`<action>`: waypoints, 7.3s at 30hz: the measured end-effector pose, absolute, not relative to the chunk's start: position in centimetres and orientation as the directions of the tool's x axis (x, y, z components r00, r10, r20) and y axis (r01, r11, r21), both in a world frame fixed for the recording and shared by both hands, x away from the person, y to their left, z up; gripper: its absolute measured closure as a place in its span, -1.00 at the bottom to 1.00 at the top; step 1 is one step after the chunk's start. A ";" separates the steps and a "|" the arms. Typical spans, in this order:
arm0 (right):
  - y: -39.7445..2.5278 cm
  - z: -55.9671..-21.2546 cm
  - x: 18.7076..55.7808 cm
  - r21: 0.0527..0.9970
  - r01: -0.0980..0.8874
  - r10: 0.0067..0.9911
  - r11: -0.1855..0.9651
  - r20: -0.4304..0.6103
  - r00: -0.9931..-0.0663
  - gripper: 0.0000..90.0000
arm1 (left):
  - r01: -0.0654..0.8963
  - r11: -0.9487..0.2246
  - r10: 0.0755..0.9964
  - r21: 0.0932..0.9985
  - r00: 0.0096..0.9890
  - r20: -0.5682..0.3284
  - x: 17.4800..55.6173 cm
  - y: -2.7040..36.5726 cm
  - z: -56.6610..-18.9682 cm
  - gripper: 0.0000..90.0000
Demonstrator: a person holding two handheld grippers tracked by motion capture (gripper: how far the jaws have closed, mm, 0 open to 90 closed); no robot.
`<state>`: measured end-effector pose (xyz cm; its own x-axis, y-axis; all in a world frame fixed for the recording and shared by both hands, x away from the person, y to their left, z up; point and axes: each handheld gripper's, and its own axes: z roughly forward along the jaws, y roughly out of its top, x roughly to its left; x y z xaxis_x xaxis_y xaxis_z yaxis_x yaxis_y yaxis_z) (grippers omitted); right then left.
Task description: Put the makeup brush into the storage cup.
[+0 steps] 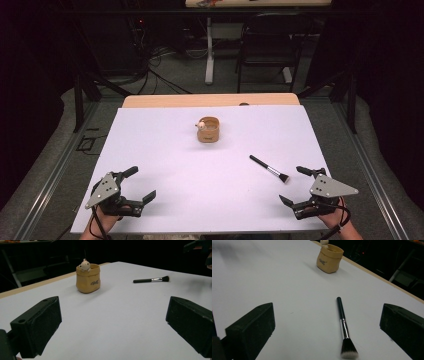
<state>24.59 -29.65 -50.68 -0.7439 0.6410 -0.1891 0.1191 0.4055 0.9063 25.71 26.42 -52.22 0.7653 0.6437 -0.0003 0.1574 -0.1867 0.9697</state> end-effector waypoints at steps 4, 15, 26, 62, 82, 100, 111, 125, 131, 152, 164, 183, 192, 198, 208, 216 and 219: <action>-29.6 -50.7 24.5 0.905 0.125 0.642 0.406 -0.185 -0.744 -1.00 | 0.158 -0.191 0.636 0.969 0.772 -0.001 25.7 26.4 -52.2 -1.00; -29.1 -50.1 24.7 0.896 0.138 0.670 0.422 -0.206 -0.713 -1.00 | 0.160 -0.195 0.634 0.968 0.773 0.000 25.6 26.4 -52.3 -1.00; -27.9 -49.7 26.9 0.851 0.212 0.678 0.481 -0.207 -0.706 -1.00 | 0.161 -0.205 0.635 0.966 0.773 0.006 25.7 26.4 -52.4 -1.00; -25.1 -47.7 35.8 0.617 0.461 0.670 0.638 -0.150 -0.727 -1.00 | 0.166 -0.207 0.630 0.964 0.777 0.001 25.8 26.3 -52.4 -1.00; -23.0 -49.2 38.6 0.378 0.559 0.637 0.738 -0.113 -0.763 -0.94 | 0.176 -0.210 0.621 0.962 0.784 -0.007 25.9 26.2 -52.5 -1.00; -22.4 -51.5 38.7 0.201 0.606 0.630 0.770 -0.085 -0.772 0.26 | 0.176 -0.214 0.621 0.961 0.783 -0.005 25.9 26.1 -52.5 -1.00; -21.9 -52.2 39.0 0.108 0.626 0.634 0.773 -0.098 -0.767 0.55 | 0.174 -0.219 0.610 0.960 0.792 -0.005 25.9 26.1 -52.5 -1.00; -21.6 -52.5 39.0 0.096 0.619 0.626 0.780 -0.089 -0.775 0.70 | 0.177 -0.226 0.604 0.958 0.797 -0.005 26.0 26.0 -52.6 -1.00; -21.8 -52.5 39.1 0.107 0.618 0.626 0.779 -0.074 -0.776 0.71 | 0.184 -0.233 0.605 0.955 0.796 -0.006 26.1 26.0 -52.6 -1.00; -21.8 -49.7 38.0 0.105 0.578 0.587 0.809 -0.118 -0.801 0.72 | 0.197 -0.238 0.603 0.951 0.797 -0.015 26.0 25.9 -52.6 -1.00; -20.3 -48.4 37.4 0.154 0.531 0.550 0.833 -0.128 -0.825 0.72 | 0.207 -0.248 0.598 0.946 0.801 -0.019 26.0 25.9 -52.6 -1.00; -17.5 -47.5 36.7 0.175 0.439 0.463 0.881 -0.129 -0.877 0.72 | 0.224 -0.272 0.580 0.936 0.814 -0.026 26.1 25.7 -52.6 -1.00; -15.2 -47.5 36.2 0.161 0.350 0.372 0.923 -0.132 -0.919 0.72 | 0.218 -0.293 0.575 0.931 0.818 -0.011 26.2 25.5 -52.6 -1.00; -13.8 -47.2 36.1 0.165 0.298 0.321 0.940 -0.137 -0.937 0.72 | 0.196 -0.312 0.590 0.930 0.807 0.028 26.3 25.1 -52.2 -1.00; -11.5 -47.3 35.4 0.155 0.190 0.213 0.969 -0.151 -0.965 0.72 | 0.254 -0.422 0.559 0.870 0.829 0.029 27.7 22.8 -51.5 -0.99; -10.7 -47.2 35.0 0.152 0.164 0.187 0.975 -0.149 -0.971 0.71 | 0.276 -0.479 0.522 0.833 0.853 0.018 28.9 21.2 -50.5 -0.92; -10.6 -47.1 34.8 0.158 0.157 0.181 0.975 -0.152 -0.972 0.72 | 0.289 -0.519 0.509 0.804 0.861 0.019 29.6 20.1 -50.2 -0.90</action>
<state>34.84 -10.58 -47.14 -0.9717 0.1813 -0.1517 0.1573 0.9749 0.1578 29.61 20.15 -50.16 0.8606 0.5090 0.0190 0.2893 -0.5192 0.8042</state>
